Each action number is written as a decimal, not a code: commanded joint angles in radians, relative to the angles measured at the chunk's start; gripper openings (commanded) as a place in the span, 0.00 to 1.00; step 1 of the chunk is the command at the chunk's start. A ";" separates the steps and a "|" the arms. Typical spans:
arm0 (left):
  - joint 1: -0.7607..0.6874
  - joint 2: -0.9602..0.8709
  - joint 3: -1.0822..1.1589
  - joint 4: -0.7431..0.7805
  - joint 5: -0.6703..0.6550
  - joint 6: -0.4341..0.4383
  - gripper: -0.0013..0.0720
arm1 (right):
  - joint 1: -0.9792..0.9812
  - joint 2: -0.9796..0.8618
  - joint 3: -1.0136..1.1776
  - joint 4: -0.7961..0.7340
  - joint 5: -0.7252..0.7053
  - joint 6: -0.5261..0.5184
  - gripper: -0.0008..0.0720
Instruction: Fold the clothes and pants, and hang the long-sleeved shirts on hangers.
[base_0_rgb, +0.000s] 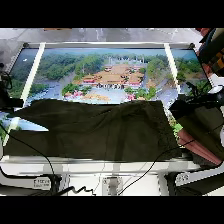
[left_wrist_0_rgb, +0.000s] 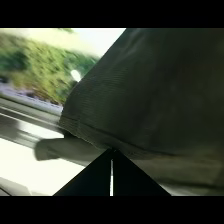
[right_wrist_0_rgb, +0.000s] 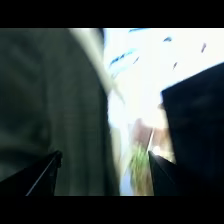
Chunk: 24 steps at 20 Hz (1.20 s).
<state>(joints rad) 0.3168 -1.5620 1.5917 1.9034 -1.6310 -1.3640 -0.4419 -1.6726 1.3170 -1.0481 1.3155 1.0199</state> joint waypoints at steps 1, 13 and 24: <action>0.006 -0.041 -0.014 -0.027 -0.023 0.003 0.05 | 0.055 -0.032 -0.005 0.001 -0.159 0.045 0.86; 0.003 -0.076 -0.014 -0.028 0.012 0.003 0.05 | 0.243 -0.093 -0.002 0.004 -0.365 0.008 0.06; 0.022 0.108 0.100 -0.123 0.014 0.045 0.05 | 0.100 0.183 0.045 -0.238 -0.299 0.141 0.05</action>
<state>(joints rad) 0.3233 -1.5242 1.6630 1.8492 -1.6321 -1.3560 -0.2810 -1.5513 1.3586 -1.2270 0.9703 1.1255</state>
